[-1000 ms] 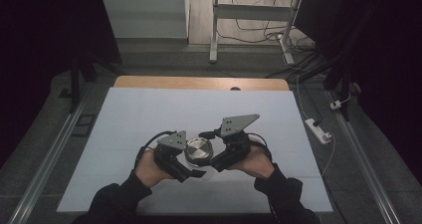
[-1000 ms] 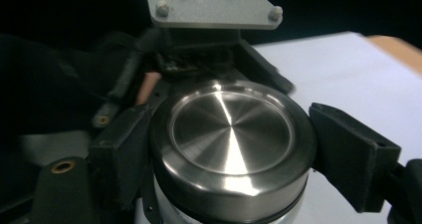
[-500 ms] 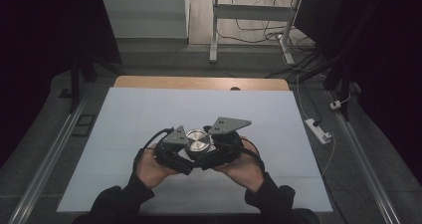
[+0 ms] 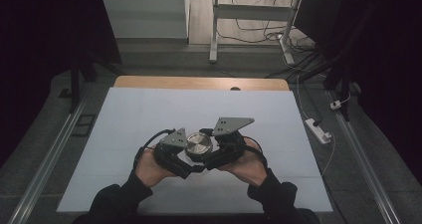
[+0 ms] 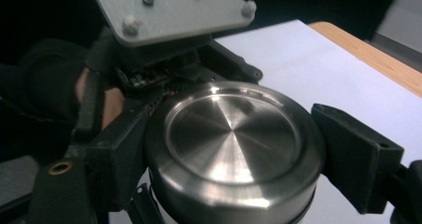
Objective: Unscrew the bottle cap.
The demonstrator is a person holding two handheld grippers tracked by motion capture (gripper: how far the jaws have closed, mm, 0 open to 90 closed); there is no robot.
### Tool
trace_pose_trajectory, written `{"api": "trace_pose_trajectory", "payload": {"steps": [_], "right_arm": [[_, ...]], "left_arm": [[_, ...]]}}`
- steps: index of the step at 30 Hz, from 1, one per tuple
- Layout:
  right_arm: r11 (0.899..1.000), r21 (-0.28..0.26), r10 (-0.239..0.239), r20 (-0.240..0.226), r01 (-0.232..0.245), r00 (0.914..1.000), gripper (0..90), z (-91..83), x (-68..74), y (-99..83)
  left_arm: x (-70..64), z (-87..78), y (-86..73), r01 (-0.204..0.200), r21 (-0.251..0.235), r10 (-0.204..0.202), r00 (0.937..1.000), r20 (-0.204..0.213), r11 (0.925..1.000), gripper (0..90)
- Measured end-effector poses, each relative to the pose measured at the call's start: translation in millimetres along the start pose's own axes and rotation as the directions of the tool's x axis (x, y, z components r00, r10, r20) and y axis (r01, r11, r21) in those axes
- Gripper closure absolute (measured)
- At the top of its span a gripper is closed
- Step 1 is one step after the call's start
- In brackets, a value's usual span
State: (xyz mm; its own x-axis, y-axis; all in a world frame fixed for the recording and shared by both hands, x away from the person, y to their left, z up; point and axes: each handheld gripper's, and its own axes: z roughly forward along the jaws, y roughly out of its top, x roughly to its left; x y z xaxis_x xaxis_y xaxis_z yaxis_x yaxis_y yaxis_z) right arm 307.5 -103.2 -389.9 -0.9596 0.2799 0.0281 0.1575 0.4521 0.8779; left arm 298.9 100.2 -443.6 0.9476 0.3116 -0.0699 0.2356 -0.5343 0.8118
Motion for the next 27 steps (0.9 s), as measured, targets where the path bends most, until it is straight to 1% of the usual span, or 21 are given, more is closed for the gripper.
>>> {"api": "trace_pose_trajectory", "payload": {"steps": [1, 3, 5, 6, 8, 12, 13, 16, 19, 20, 25, 27], "right_arm": [[1.0, -0.007, 0.0, -0.017, 0.0, 0.9999, 18.7, -1.7, -1.3, 0.1], [1.0, -0.008, -0.004, -0.018, 0.004, 0.9998, 18.7, -2.2, -1.5, 0.1], [1.0, -0.013, -0.009, -0.021, 0.008, 0.9998, 18.9, -2.3, -1.7, -0.1], [0.999, -0.031, -0.011, -0.025, 0.01, 0.9996, 19.1, -3.4, -2.1, 0.1], [0.999, -0.033, -0.01, -0.027, 0.009, 0.9996, 19.1, -3.9, -2.5, 0.3], [0.999, -0.04, -0.004, -0.017, 0.003, 0.9998, 19.1, -6.1, -3.9, 0.2], [0.999, -0.043, -0.003, -0.015, 0.002, 0.9999, 19.2, -6.8, -4.5, 0.3], [0.999, -0.054, 0.0, -0.004, 0.0, 1.0, 19.2, -8.8, -5.9, 0.2], [0.998, -0.063, 0.003, 0.001, -0.002, 1.0, 19.2, -9.9, -6.3, 0.4], [0.997, -0.072, 0.003, 0.006, -0.003, 1.0, 19.2, -11.4, -6.1, 1.0], [0.997, -0.08, -0.001, 0.012, 0.002, 0.9999, 19.3, -15.1, -5.4, 2.4], [0.996, -0.084, -0.004, 0.013, 0.005, 0.9999, 19.3, -17.2, -5.1, 2.6]], "left_arm": [[-0.2, 0.8, -0.2, -0.001, 0.003, 0.001, 1.0, 0.003, 1.0, 15.6], [0.3, 0.9, -0.1, -0.006, 0.01, 0.006, 1.0, 0.006, 0.9999, 15.6], [0.4, 1.7, -0.8, -0.001, 0.008, 0.001, 0.9999, 0.012, 1.0, 15.6], [0.9, 1.6, -1.1, -0.01, 0.015, 0.01, 0.9999, 0.013, 0.9998, 15.6], [1.0, 1.9, -1.4, -0.008, 0.014, 0.008, 0.9999, 0.011, 0.9999, 15.6], [3.1, 0.5, -2.4, 0.011, 0.0, -0.01, 0.9999, 0.007, 0.9999, 15.6], [4.0, -0.7, -2.7, 0.007, 0.006, -0.007, 1.0, 0.005, 1.0, 15.6], [5.3, -1.6, -3.5, 0.02, -0.002, -0.02, 0.9998, -0.002, 0.9998, 15.6], [7.1, -2.2, -4.3, 0.018, 0.008, -0.018, 0.9998, -0.009, 0.9998, 15.6], [7.4, -2.0, -4.7, 0.022, 0.009, -0.022, 0.9997, -0.012, 0.9997, 15.6], [10.2, -2.3, -6.5, 0.032, 0.014, -0.032, 0.9992, -0.026, 0.9994, 15.6], [11.4, -2.7, -7.4, 0.046, 0.006, -0.046, 0.9984, -0.033, 0.9989, 15.6]]}}
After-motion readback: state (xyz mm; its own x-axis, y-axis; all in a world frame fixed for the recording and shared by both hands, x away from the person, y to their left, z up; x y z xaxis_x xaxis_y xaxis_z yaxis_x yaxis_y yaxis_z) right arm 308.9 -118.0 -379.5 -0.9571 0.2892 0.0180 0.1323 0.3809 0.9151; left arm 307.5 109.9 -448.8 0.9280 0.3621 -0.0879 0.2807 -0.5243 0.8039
